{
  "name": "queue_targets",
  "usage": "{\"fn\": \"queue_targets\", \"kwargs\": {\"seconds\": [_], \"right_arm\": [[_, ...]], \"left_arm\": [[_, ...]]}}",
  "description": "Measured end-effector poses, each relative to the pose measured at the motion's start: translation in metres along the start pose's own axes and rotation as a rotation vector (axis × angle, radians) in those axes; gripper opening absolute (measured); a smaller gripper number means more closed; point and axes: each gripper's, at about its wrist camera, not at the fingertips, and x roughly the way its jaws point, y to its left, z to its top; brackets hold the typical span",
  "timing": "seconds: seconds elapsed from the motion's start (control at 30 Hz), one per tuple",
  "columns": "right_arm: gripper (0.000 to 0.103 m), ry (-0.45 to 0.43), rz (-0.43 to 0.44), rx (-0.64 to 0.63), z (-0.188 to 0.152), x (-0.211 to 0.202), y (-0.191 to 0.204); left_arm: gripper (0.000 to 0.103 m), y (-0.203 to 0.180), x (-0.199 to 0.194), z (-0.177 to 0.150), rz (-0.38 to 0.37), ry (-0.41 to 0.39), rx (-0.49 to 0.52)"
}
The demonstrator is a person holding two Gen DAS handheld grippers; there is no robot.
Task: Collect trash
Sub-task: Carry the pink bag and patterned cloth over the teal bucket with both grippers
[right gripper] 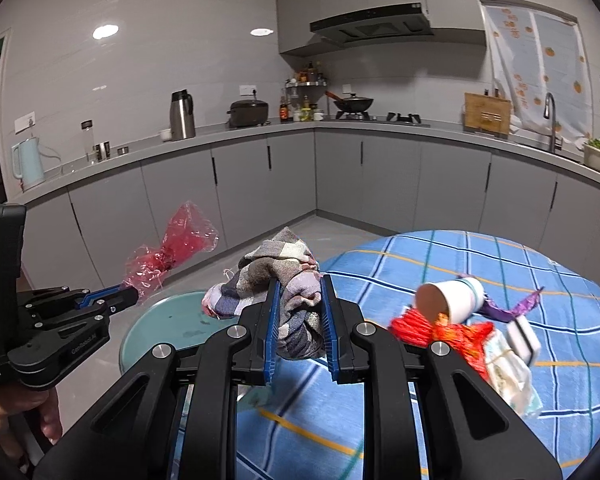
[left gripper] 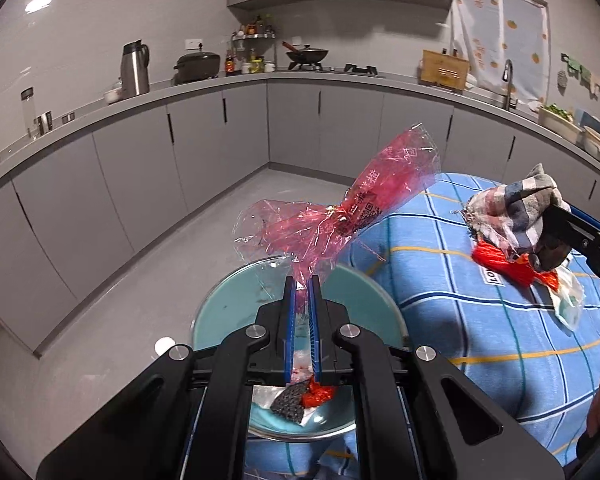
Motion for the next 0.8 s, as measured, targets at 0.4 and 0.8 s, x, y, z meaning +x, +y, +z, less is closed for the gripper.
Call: {"fn": "queue_targets", "kwargs": {"seconds": [0.4,0.8], "right_arm": [[0.020,0.025,0.073,-0.049,0.006,0.027,0.042],[0.020,0.069,0.122,-0.083,-0.001,0.054,0.065]], "left_arm": [[0.007,0.030,0.016,-0.005,0.044,0.036,-0.051],[0.007,0.045,0.032,-0.011,0.057,0.077,-0.084]]}}
